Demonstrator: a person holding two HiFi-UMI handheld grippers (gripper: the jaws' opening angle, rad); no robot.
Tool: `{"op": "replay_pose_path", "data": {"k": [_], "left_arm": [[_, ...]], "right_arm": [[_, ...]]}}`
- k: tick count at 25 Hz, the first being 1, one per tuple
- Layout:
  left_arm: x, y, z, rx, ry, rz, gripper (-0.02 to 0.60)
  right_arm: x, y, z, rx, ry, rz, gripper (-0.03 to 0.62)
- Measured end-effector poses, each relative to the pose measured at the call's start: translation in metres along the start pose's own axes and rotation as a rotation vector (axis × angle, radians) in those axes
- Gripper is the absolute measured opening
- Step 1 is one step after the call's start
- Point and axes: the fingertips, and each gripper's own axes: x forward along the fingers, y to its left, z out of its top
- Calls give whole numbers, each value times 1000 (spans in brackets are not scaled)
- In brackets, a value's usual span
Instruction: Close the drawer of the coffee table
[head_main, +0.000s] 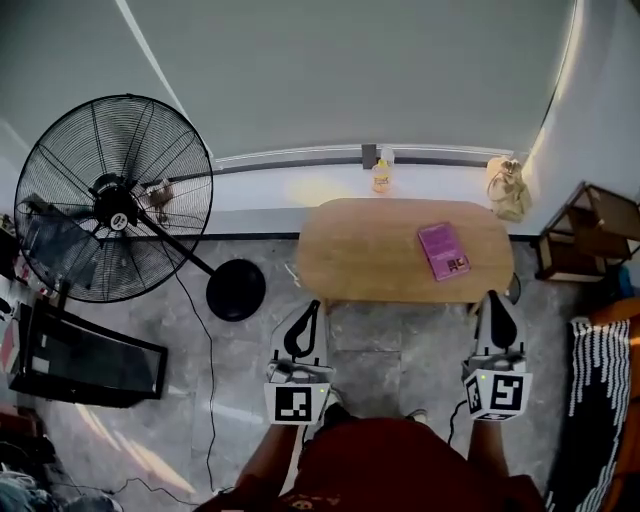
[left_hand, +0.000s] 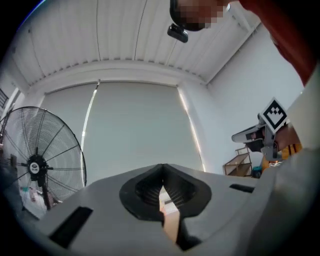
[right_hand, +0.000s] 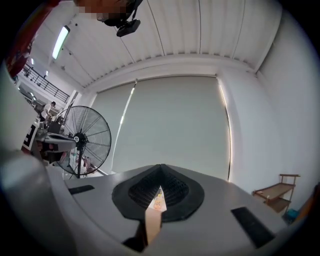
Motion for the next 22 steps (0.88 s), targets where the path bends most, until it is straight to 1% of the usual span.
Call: {"op": "replay_pose_path", "data": {"k": [2, 5, 8, 12, 18, 22], "left_arm": [[-1, -3, 11, 5, -29, -13, 8], [-1, 0, 12, 20, -10, 18, 8], [0, 1, 9, 17, 3, 49, 8], [0, -1, 11, 38, -9, 50, 8], [-2, 5, 10, 15, 14, 63, 8], [-3, 6, 7, 30, 16, 70, 8]], "right_arm": [[-1, -4, 5, -13, -11, -3, -3], [-2, -6, 3, -22, -9, -4, -3], [-3, -6, 1, -18, -5, 2, -3], [-4, -5, 0, -26, -3, 12, -3], [-1, -1, 6, -28, -10, 19, -3], [-2, -1, 2, -26, -9, 18, -3]]}}
